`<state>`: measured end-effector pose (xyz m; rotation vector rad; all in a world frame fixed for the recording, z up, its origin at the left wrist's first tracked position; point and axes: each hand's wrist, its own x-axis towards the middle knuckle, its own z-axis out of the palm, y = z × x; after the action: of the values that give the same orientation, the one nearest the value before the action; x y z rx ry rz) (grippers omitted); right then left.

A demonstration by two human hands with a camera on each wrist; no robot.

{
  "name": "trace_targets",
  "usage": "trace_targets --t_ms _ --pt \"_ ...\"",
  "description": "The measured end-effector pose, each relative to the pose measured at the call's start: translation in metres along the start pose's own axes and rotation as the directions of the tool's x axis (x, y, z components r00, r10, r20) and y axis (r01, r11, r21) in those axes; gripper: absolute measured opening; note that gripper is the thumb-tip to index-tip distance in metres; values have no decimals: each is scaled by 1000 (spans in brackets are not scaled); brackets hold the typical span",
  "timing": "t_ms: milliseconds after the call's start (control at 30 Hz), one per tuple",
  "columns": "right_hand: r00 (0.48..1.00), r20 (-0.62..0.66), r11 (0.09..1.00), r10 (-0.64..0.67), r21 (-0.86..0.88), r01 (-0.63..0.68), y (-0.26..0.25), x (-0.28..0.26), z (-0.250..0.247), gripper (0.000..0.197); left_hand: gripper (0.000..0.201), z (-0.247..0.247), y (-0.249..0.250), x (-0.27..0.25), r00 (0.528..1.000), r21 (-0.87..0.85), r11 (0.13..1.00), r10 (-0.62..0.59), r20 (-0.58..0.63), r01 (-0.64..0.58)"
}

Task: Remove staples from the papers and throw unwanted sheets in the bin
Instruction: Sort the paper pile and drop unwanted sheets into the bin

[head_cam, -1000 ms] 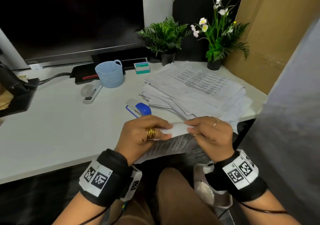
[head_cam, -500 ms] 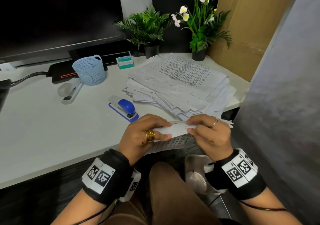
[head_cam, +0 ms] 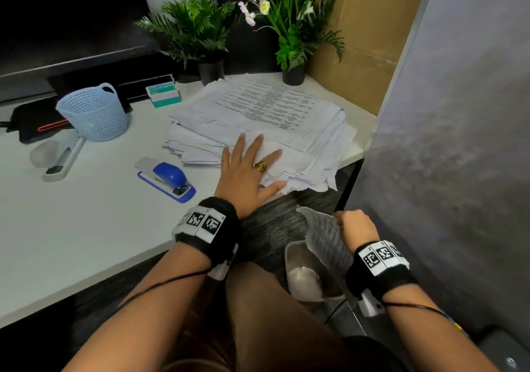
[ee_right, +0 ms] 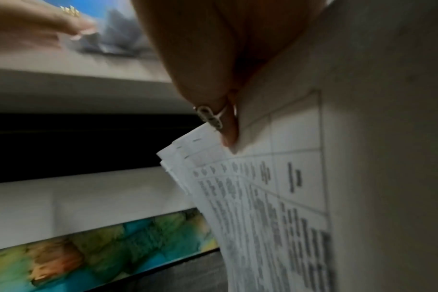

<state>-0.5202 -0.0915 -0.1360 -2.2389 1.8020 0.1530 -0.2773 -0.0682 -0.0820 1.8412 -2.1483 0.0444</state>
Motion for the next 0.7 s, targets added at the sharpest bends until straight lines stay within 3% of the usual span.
trace_targets --t_ms 100,467,700 --pt "998 -17 995 63 72 -62 8 19 20 38 83 13 -6 6 994 -8 999 -36 104 37" --pt "988 -60 932 143 345 -114 28 85 64 39 76 17 -12 7 997 -35 999 -31 64 34" --pt "975 29 937 220 272 -220 45 81 102 37 73 16 -13 6 999 -44 998 -33 43 35"
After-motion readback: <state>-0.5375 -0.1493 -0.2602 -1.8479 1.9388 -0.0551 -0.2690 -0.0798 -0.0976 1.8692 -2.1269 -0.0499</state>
